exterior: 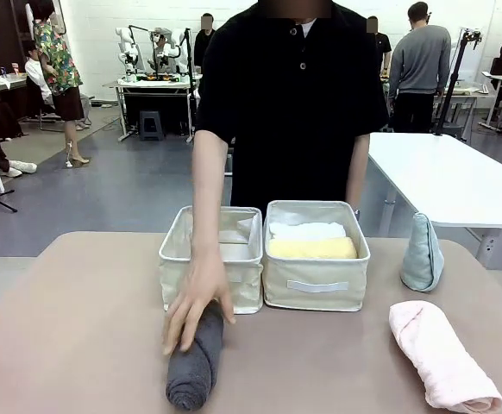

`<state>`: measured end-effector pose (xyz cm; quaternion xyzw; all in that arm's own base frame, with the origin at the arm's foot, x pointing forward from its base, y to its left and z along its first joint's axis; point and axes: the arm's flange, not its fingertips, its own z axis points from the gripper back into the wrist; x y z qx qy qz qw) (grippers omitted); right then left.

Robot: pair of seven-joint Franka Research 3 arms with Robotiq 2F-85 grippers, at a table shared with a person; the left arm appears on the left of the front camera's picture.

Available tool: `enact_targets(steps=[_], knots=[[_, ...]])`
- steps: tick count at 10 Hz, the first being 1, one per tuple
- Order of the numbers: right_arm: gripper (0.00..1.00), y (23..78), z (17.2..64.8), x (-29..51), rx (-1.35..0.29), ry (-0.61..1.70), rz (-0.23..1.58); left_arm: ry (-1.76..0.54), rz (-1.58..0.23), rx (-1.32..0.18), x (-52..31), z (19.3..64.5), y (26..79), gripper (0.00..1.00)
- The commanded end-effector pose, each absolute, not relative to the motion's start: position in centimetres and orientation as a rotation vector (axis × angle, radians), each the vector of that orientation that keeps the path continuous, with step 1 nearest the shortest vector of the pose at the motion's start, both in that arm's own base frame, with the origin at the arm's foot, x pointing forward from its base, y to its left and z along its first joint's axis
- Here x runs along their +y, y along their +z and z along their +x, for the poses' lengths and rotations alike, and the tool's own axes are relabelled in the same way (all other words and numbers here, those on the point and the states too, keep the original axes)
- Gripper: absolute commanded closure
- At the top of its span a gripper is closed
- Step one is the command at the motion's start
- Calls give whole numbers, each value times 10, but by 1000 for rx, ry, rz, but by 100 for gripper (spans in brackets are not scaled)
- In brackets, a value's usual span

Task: Sort the towels based on their folding style.
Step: Pick up one triangle-folded towel and place it in the left Fabric basket.

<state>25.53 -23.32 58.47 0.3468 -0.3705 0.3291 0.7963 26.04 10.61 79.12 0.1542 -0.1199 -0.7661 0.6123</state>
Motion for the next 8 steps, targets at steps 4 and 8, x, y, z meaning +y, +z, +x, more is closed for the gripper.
enact_targets(steps=[4,8], knots=[[0,586,256,-233,-806,699,759,-1725,360,-228,82,300,772,84],[0,586,256,-233,-806,699,759,-1721,341,-222,78,307,767,84]])
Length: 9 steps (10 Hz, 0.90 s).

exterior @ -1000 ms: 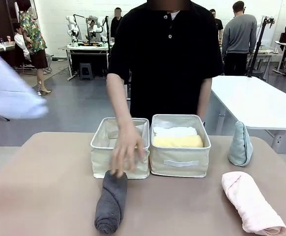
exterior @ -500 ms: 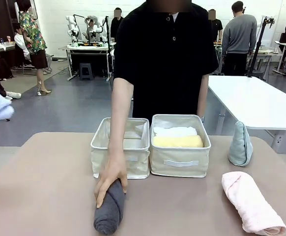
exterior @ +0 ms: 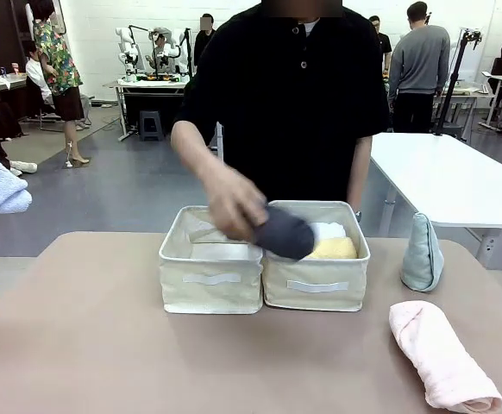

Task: Sort the towels based on their folding style.
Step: Pick up one triangle-folded towel and place it in the left Fabric basket.

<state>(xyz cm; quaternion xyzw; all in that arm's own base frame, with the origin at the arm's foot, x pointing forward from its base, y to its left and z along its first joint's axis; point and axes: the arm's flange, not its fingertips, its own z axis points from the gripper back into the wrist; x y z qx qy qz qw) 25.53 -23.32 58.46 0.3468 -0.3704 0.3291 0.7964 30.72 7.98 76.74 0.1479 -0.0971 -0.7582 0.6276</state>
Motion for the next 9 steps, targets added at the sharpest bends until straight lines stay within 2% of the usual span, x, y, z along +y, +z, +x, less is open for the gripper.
enact_targets(steps=[1,3,5,9], knots=[[0,586,256,-233,-806,699,759,-1736,329,-262,67,315,767,84],[0,586,256,-233,-806,699,759,-1777,314,-326,-5,353,766,84],[0,586,256,-233,-806,699,759,-1829,364,-285,-94,393,760,84],[0,586,256,-233,-806,699,759,-1822,259,-254,-193,446,708,84]])
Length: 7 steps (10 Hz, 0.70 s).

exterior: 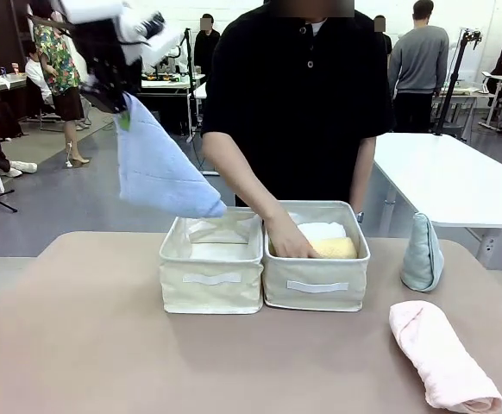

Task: Sort the towels based on their folding style.
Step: Pick up one triangle-folded towel and place it in the left Fabric basket.

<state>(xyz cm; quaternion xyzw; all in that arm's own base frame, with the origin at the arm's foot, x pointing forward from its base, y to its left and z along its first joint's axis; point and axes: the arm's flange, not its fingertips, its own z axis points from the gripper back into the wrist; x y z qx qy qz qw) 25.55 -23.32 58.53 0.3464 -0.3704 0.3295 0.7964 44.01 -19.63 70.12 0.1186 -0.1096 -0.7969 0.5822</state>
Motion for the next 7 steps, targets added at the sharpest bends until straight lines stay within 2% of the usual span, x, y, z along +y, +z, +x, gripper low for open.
enact_targets(steps=[1,3,4,7], knots=[[0,586,256,-233,-806,699,759,-1835,242,-236,-200,451,700,84],[0,586,256,-233,-806,699,759,-1804,179,-239,-199,453,698,84],[0,586,256,-233,-806,699,759,-1846,245,-224,-205,457,683,84],[0,586,256,-233,-806,699,759,-1846,245,-224,-205,457,683,84]])
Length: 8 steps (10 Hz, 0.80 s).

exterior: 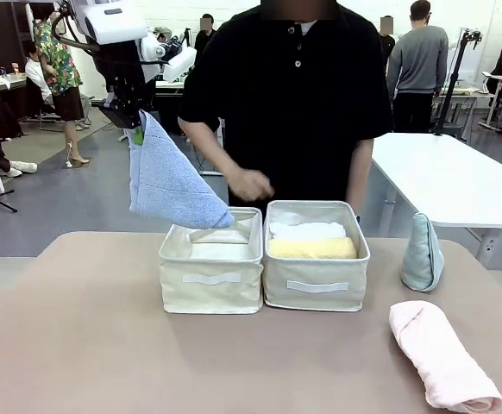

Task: Sort the towels based on their folding style.
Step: Pick up one triangle-folded towel and place it in the left Fabric basket.

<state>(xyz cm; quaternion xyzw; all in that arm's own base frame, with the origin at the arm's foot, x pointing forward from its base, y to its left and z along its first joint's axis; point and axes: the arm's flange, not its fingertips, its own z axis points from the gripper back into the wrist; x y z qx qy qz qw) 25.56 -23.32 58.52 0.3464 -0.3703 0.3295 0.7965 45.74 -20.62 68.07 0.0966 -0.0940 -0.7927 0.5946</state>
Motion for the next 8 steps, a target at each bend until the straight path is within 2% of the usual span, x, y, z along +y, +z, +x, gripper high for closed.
enact_targets(steps=[1,5,8], knots=[[0,586,256,-233,-806,699,759,-1846,245,-224,-205,457,683,84],[0,586,256,-233,-806,699,759,-1803,166,-186,-244,492,640,84],[0,586,256,-233,-806,699,759,-1715,192,-136,-264,519,608,84]])
